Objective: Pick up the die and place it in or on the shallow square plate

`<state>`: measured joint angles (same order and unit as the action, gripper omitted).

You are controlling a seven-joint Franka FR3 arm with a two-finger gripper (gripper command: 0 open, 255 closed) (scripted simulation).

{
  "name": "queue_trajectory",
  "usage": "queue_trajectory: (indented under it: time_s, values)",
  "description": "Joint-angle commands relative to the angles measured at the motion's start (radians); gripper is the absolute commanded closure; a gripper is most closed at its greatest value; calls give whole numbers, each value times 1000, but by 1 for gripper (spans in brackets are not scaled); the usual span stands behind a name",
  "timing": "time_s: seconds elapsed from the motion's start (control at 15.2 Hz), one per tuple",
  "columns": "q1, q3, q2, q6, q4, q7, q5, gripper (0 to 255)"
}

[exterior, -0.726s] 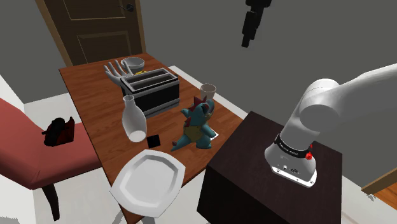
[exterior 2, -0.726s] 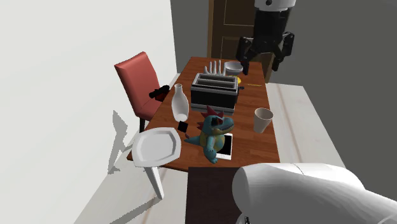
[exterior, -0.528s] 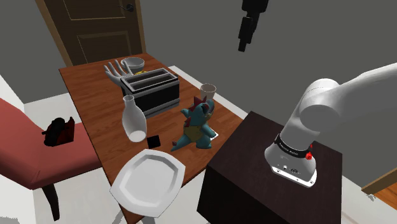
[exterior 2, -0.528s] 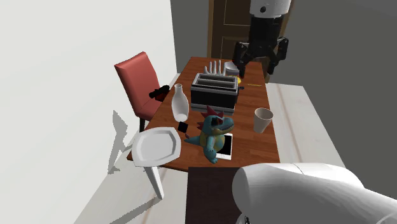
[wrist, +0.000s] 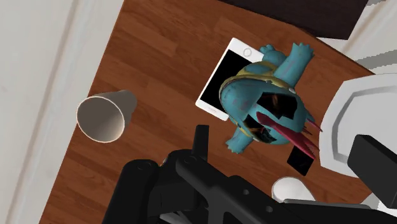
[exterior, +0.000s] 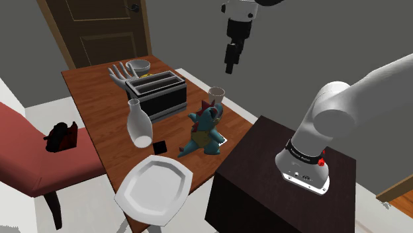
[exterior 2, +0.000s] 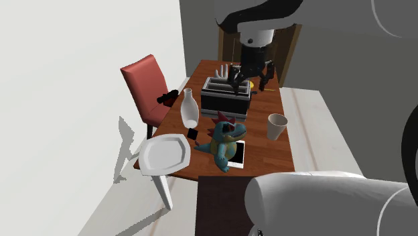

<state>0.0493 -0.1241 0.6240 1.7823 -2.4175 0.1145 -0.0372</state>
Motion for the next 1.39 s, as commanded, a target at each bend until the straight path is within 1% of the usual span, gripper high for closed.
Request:
queue_trajectory:
  time_s: [0.0, 0.33, 0.73, 0.99, 1.32]
  values:
    - [10, -18, -51, 74, -19, -6, -8, 0]
    - [29, -59, -194, 236, -36, -20, -17, 0]
    - [46, -109, -396, 417, -12, -47, -3, 0]
    - [56, -138, -544, 522, 31, -77, 29, 0]
    - [78, -159, -737, 629, 112, -127, 98, 0]
